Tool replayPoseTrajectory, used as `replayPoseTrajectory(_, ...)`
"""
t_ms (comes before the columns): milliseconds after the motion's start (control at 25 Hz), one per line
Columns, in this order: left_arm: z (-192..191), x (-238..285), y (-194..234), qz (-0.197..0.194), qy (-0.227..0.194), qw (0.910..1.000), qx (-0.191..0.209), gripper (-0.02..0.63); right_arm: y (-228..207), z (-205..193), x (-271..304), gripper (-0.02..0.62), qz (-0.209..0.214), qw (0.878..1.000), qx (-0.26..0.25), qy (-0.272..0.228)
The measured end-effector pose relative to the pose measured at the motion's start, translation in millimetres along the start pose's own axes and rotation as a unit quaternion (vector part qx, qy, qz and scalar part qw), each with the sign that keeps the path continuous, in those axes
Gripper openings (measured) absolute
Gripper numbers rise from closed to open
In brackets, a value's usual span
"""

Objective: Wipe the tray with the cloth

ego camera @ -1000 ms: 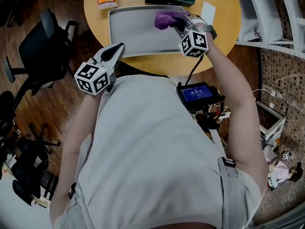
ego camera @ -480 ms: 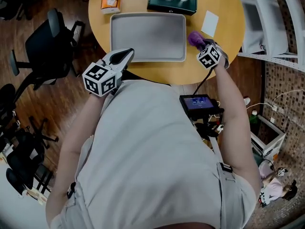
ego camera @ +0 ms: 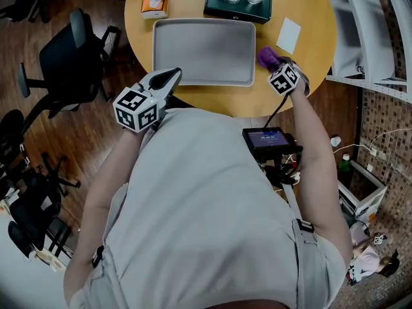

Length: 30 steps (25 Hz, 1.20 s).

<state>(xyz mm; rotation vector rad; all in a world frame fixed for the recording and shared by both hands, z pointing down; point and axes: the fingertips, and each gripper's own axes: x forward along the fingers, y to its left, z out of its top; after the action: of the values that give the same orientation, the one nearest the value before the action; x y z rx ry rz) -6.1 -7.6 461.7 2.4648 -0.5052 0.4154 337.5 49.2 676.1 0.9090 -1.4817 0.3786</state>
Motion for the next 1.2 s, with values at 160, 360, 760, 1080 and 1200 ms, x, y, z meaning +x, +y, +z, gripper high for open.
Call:
replayPoseTrajectory(160,9,9,0,-0.018,-0.004,0.9998,0.007,0.000,-14,16,-40,0.144,-0.020,0.997,0.041,-0.057)
replayPoseTrajectory(360,29,19,-5,-0.037,-0.014,0.9987,0.034,0.000,-22,77,-133,0.046,-0.011,0.969,0.073,-0.235)
replayPoseTrajectory(760,58,25,-14,-0.062,-0.029,0.9953,0.069,0.000,6,172,-273,0.002,0.108,0.870,0.125,-0.464)
replayPoseTrajectory(1080,63,20,-17,-0.069,-0.032,0.9946,0.070,0.000,18,177,-276,0.000,0.107,0.875,0.113,-0.458)
replayPoseTrajectory(1200,65,19,-13,-0.066,-0.032,0.9947,0.071,0.000,15,180,-274,0.000,0.105,0.874,0.114,-0.460)
